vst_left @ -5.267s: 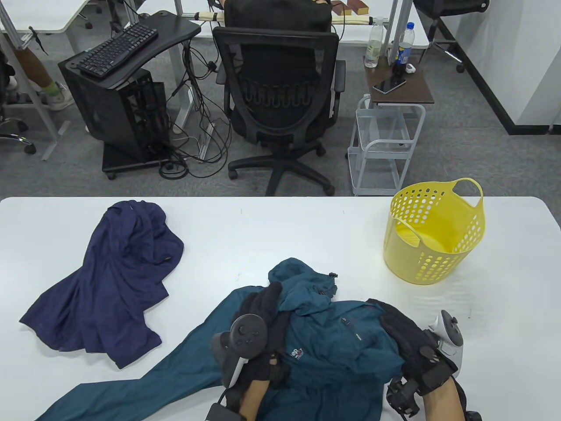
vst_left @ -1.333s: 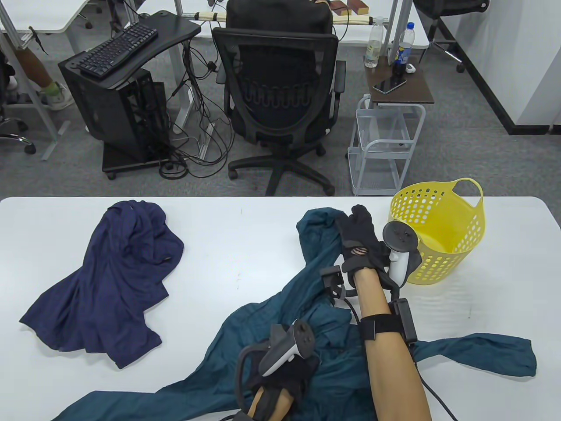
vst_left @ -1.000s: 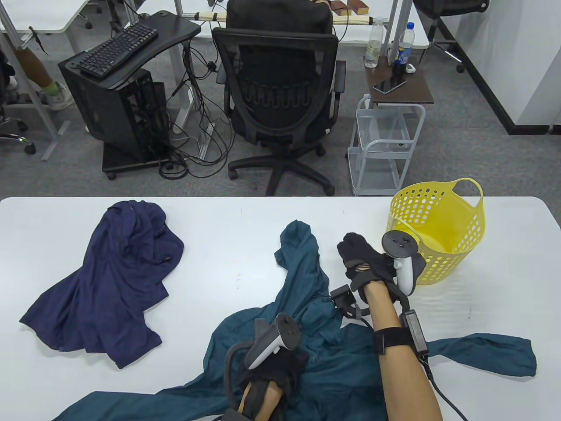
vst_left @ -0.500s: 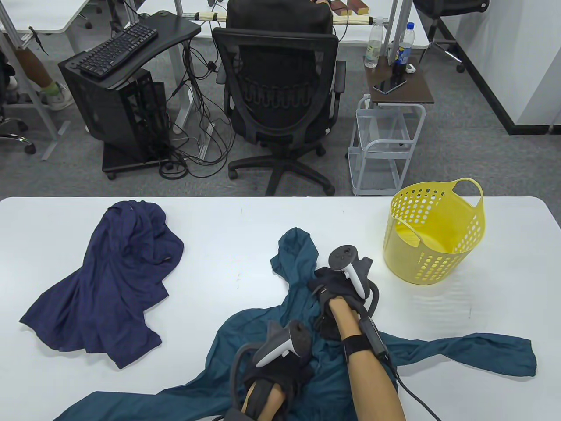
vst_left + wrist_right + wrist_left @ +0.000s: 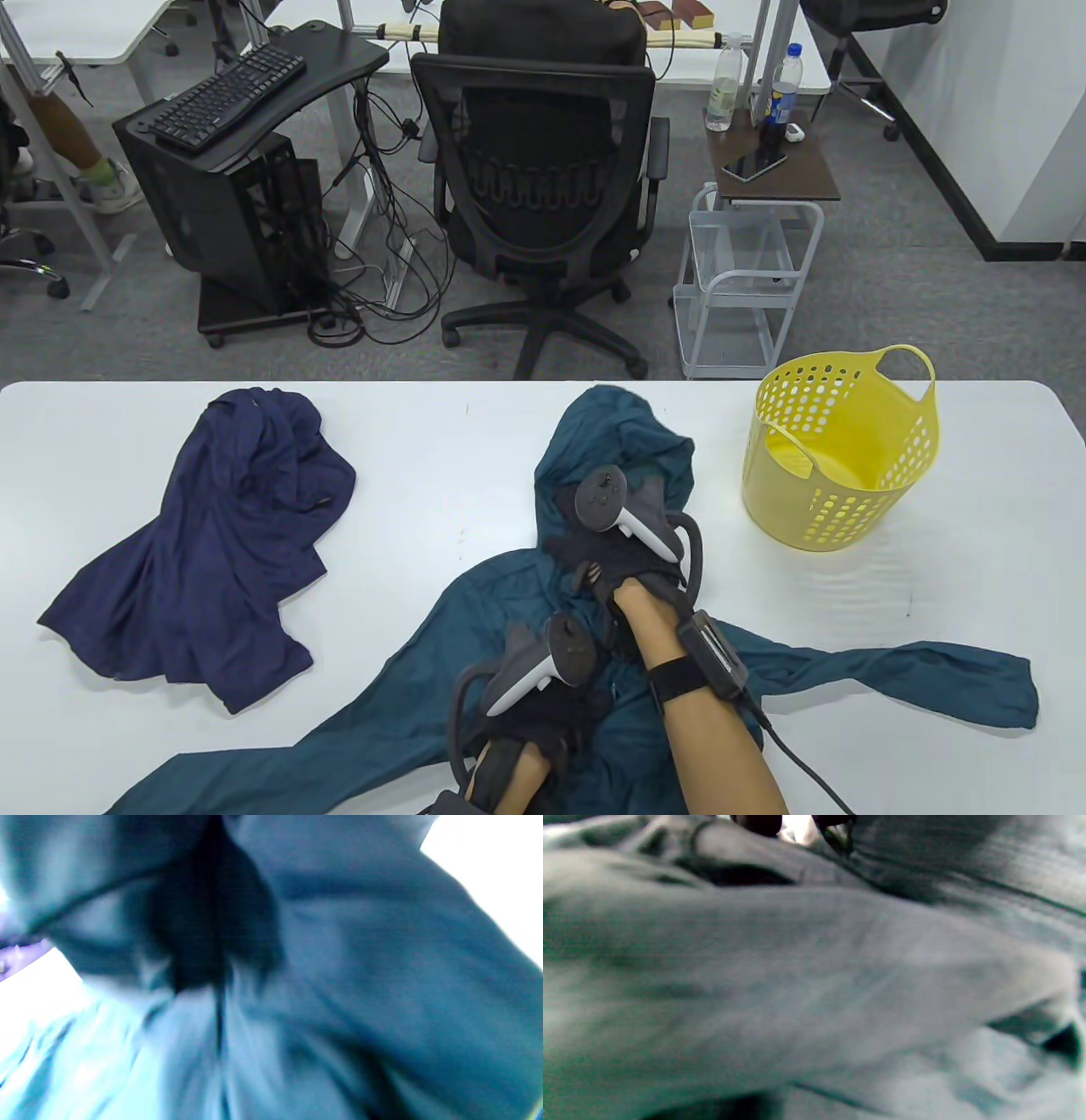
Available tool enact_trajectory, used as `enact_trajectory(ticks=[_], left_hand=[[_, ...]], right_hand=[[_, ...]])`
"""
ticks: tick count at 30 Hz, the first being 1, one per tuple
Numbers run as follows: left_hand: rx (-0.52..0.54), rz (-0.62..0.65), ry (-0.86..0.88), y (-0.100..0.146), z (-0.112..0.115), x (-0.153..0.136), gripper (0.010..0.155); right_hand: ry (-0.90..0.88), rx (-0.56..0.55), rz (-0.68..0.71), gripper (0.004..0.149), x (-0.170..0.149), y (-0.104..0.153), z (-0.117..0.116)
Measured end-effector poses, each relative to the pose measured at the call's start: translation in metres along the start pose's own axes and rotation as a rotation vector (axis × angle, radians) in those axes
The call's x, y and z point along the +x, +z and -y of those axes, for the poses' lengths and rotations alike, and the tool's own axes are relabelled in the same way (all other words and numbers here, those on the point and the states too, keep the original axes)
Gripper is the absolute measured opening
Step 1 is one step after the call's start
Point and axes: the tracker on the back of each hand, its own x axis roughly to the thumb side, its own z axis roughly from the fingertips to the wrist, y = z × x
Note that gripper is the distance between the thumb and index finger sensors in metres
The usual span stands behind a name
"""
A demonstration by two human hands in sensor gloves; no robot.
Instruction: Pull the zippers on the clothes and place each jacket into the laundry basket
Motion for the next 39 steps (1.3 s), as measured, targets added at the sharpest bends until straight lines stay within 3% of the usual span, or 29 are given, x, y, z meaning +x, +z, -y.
enact_trajectory(ticks=[2, 6, 12, 13, 16, 17, 20, 22, 24, 29, 35, 39], left_hand=[[-0.012, 0.011, 0.008, 0.0, -0.001, -0.002, 0.065], [0.052, 0.009, 0.054, 0.006, -0.014, -0.011, 0.068], [0.237, -0.07, 0.178, 0.02, -0.041, -0.051, 0.064], [0.241, -0.081, 0.183, 0.019, -0.041, -0.056, 0.063], [0.21, -0.165, 0.116, 0.007, -0.036, -0.072, 0.06], [0.189, -0.178, 0.091, 0.004, -0.034, -0.073, 0.061], [0.045, -0.194, 0.008, -0.015, -0.019, -0.076, 0.067], [-0.064, -0.179, 0.008, -0.023, -0.012, -0.078, 0.079], [-0.095, -0.187, 0.025, -0.026, -0.009, -0.082, 0.085], [-0.047, -0.31, 0.009, -0.031, -0.011, -0.097, 0.087], [0.14, -0.477, 0.076, -0.034, -0.012, -0.11, 0.078], [0.231, -0.476, 0.016, -0.031, -0.017, -0.105, 0.077]], right_hand=[[-0.212, -0.133, 0.025, 0.067, -0.014, 0.001, 0.002], [-0.406, -0.202, 0.004, 0.056, -0.039, 0.018, 0.023], [-0.244, -0.318, 0.055, 0.05, -0.047, 0.08, 0.041], [-0.243, -0.311, 0.06, 0.051, -0.047, 0.088, 0.04], [-0.19, -0.451, 0.149, 0.044, -0.041, 0.114, 0.025], [-0.142, -0.42, 0.158, 0.043, -0.04, 0.116, 0.02], [0.073, -0.133, 0.139, 0.045, -0.043, 0.11, -0.021], [0.172, -0.054, 0.107, 0.052, -0.053, 0.103, -0.04], [0.219, 0.022, 0.012, 0.058, -0.068, 0.097, -0.052], [0.215, -0.013, -0.175, 0.063, -0.11, 0.099, -0.038], [0.144, -0.095, -0.412, 0.068, -0.175, 0.095, -0.019], [0.022, -0.132, -0.384, 0.069, -0.195, 0.095, -0.016]])
